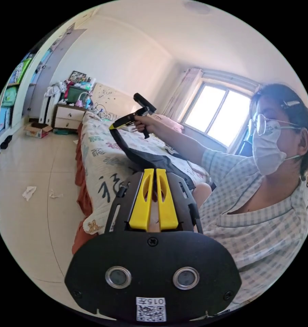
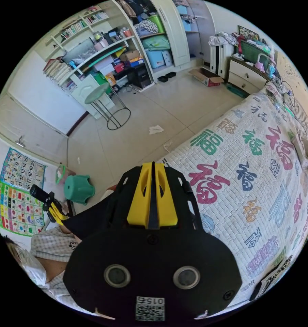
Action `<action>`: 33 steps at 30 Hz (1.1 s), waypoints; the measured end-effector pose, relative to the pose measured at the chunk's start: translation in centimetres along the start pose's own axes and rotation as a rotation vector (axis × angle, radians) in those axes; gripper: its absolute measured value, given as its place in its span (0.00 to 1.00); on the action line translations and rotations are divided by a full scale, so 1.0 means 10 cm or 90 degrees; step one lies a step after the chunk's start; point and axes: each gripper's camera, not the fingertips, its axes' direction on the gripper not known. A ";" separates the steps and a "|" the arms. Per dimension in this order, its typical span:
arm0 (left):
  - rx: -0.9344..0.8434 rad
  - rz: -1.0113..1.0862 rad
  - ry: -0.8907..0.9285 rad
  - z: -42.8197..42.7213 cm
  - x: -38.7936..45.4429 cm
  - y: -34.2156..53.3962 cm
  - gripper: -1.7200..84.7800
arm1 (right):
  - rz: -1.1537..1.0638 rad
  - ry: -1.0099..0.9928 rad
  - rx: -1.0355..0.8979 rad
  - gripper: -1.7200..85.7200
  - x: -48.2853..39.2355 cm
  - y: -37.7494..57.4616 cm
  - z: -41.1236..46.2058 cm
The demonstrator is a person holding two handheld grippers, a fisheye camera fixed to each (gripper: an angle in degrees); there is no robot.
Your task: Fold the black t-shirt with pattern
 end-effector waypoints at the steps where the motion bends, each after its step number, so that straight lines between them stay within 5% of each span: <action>1: -0.002 0.010 0.009 0.04 0.07 -0.03 0.01 | 0.000 -0.006 0.014 0.01 0.04 0.09 -0.11; 9: -0.087 0.161 0.167 1.28 1.09 -0.48 0.01 | 0.087 -0.044 0.207 0.01 1.08 1.78 -1.59; 18: -0.279 0.214 0.209 3.43 1.80 -0.30 0.02 | 0.269 -0.033 0.266 0.01 2.36 3.27 -2.05; 30: -0.394 0.274 0.126 4.30 2.07 -0.33 0.07 | 0.298 -0.005 0.192 0.07 2.86 3.72 -2.37; 33: -0.434 0.279 0.233 4.21 1.98 -0.49 0.11 | 0.315 -0.039 0.246 0.10 2.93 3.93 -2.60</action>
